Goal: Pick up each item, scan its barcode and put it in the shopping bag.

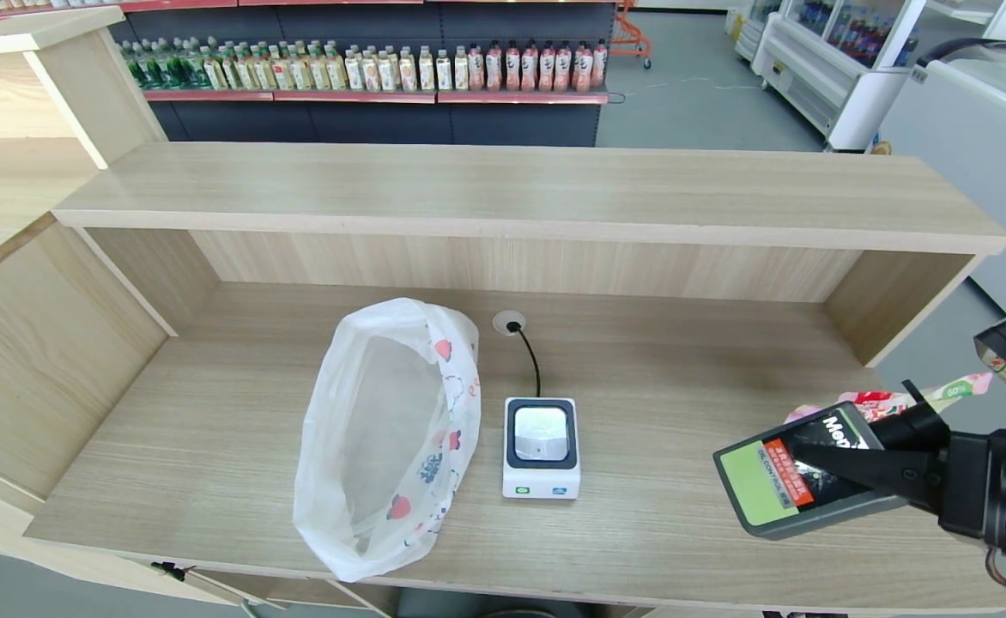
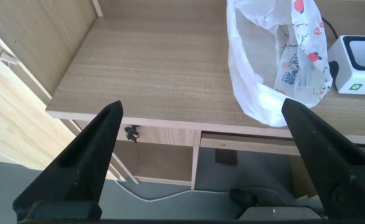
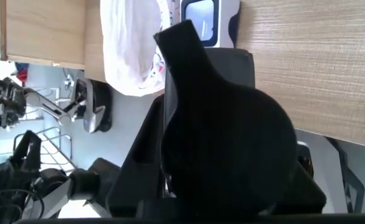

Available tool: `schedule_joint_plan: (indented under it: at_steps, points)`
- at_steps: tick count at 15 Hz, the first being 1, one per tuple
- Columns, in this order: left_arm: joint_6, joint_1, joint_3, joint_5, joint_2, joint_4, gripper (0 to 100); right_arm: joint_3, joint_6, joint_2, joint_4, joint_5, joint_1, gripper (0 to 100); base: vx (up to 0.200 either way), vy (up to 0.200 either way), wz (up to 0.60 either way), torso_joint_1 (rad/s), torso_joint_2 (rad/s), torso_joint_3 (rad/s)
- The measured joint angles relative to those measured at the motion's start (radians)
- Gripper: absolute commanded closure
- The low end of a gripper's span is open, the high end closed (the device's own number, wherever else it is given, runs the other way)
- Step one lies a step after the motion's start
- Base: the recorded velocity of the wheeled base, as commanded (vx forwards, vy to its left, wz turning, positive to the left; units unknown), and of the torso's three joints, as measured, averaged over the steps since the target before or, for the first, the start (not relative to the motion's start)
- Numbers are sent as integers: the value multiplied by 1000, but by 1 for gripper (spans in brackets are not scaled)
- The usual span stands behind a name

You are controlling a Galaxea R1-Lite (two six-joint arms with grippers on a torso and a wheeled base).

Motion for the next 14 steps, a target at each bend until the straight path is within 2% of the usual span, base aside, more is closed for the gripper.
schedule_joint_plan:
  at_steps: [6,12,14]
  points:
    - [0,0,0,0,0,0,0,11,0,-25,42,1,-3,100,0,0,0,0,0,0]
    - [0,0,1,0,0,0,0,9,-3,-41,51,-1,-5,100,0,200,0,3,2,2]
    - [0,0,1,0,0,0,0,9,-48,-40,75,-7,-4,100,0,200,0,0,-2,2]
